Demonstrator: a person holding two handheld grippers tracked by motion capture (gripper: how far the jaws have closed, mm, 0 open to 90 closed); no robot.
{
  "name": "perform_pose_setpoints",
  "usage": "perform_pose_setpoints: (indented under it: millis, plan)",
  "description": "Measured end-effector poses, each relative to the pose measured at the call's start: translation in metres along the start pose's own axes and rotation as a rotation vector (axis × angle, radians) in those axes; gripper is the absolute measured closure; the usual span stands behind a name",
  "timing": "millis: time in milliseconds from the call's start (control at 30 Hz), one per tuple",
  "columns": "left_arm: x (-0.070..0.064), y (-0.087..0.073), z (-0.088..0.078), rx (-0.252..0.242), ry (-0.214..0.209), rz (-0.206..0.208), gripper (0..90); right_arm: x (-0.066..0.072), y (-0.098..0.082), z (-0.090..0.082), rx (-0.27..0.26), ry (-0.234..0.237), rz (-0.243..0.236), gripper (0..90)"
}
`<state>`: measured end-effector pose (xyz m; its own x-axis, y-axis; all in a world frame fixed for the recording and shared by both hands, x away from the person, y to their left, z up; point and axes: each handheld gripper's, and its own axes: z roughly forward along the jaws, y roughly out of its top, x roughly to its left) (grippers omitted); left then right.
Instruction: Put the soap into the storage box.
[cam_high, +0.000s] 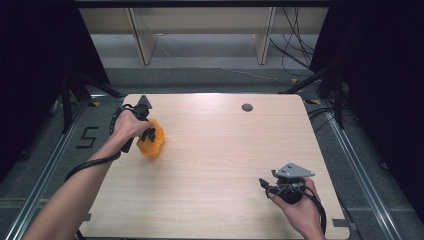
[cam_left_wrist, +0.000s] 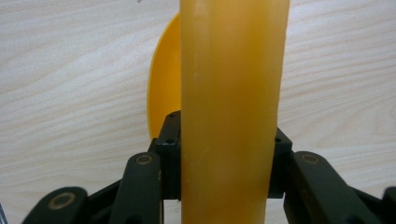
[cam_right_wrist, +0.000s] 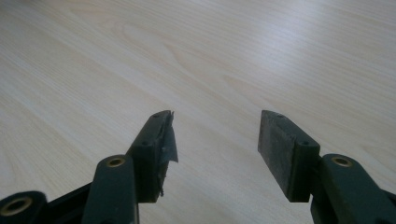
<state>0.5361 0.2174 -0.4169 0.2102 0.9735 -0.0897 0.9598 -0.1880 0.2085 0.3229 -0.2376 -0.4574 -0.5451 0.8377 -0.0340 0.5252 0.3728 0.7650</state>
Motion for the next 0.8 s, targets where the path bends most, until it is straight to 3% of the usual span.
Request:
perform_pose_setpoints:
  millis: [100,133,167,233,267,300,500,600,800]
  plan:
    - [0.0002,-0.0003,0.0025,-0.001,0.005,0.002,60.4,-0.0006,-0.0002,0.0004,-0.013,-0.011,-0.015,45.5]
    - [0.0004,-0.0003,0.0034,-0.001,0.000,0.004,60.4,-0.0007,-0.0002,0.0009,-0.001,0.013,-0.010,45.5]
    - [-0.0001,-0.0003,0.0036,0.006,-0.005,-0.003,60.4,0.0014,0.0001,-0.0004,0.011,0.011,0.026,45.5]
    - [0.0013,0.0002,0.0035,0.021,-0.001,0.028,60.4,0.0011,0.0000,-0.0004,0.013,0.011,0.019,45.5]
    - [0.0010,0.0002,0.0041,0.020,-0.004,0.029,60.4,0.0035,0.0000,-0.0011,0.021,0.010,0.043,45.4]
    - [-0.0008,-0.0001,0.0062,-0.002,-0.002,0.005,60.4,0.0011,0.0004,-0.0005,0.004,-0.002,0.009,45.4]
    - [-0.0010,0.0007,0.0068,0.002,0.001,-0.004,60.4,0.0008,0.0000,0.0002,0.013,0.018,0.013,45.4]
    - [-0.0006,0.0002,0.0081,-0.001,0.001,0.004,60.3,-0.0005,-0.0006,0.0016,0.007,0.016,-0.020,45.3]
    - [0.0006,0.0010,0.0077,0.015,-0.003,0.025,60.1,-0.0006,-0.0005,0.0016,0.007,0.017,-0.021,45.3]
